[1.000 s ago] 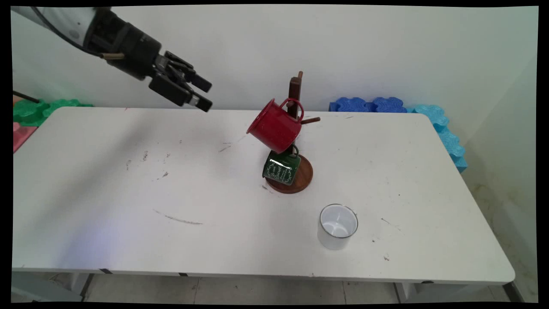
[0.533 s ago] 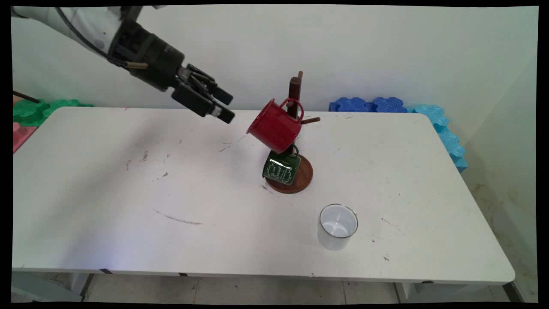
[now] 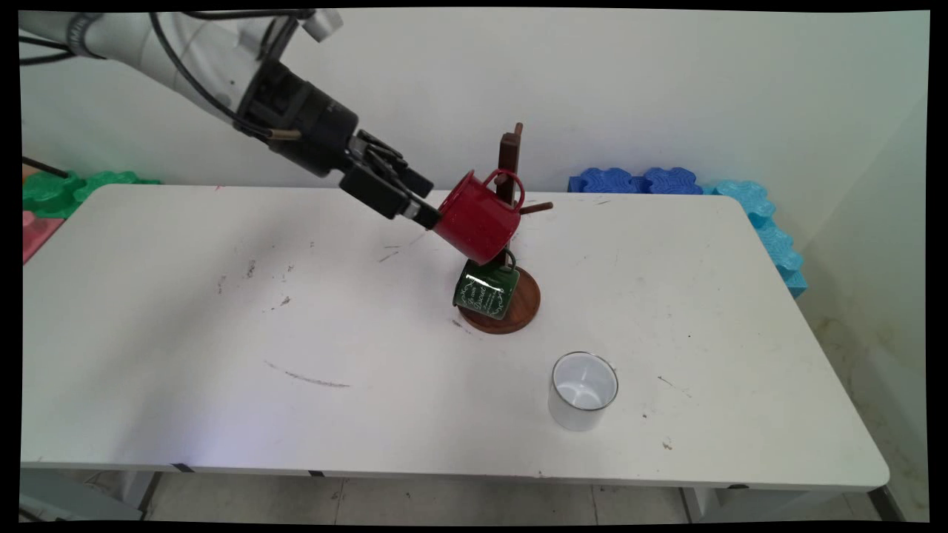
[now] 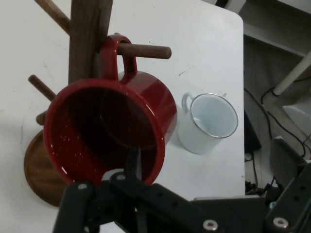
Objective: Pick up the red mug from the rack
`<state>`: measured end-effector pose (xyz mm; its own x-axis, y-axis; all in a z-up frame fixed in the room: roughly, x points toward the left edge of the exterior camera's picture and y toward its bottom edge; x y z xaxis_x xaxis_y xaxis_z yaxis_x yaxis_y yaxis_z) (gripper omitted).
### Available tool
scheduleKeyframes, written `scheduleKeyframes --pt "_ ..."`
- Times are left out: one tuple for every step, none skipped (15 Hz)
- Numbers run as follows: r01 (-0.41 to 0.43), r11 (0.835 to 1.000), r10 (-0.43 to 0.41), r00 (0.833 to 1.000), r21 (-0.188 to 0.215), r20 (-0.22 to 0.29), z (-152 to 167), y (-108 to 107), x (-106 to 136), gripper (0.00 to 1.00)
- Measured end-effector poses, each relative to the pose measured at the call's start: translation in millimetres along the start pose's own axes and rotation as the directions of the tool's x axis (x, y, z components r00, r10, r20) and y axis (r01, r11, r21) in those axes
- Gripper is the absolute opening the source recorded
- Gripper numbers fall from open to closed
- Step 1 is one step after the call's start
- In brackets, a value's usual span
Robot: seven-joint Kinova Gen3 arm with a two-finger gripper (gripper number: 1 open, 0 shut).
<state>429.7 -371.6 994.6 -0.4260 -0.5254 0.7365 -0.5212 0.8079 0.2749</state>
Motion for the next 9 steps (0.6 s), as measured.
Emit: scheduleKeyframes --pt "0.0 1.0 0.0 1.0 0.0 0.0 3 0 0 1.0" --pt "0.0 1.0 0.0 1.0 -0.002 -0.001 6 0 0 1.0" --pt "0.0 1.0 0.0 1.0 -0.005 -0.002 11 0 0 1.0" --pt "-0.002 1.0 0.002 1.0 -0.008 -0.003 14 0 0 1.0" --pt "-0.002 1.0 0.002 1.0 -0.011 -0.005 18 0 0 1.0" --pt "-0.004 1.0 0.004 1.0 -0.014 -0.007 21 0 1 1.0" --pt "-0.006 1.0 0.006 1.0 -0.019 -0.009 24 0 2 1.0" --pt "-0.008 1.0 0.008 1.0 -0.024 -0.011 26 0 3 1.0" --pt "-0.012 0.999 0.012 1.0 -0.03 -0.012 28 0 3 1.0"
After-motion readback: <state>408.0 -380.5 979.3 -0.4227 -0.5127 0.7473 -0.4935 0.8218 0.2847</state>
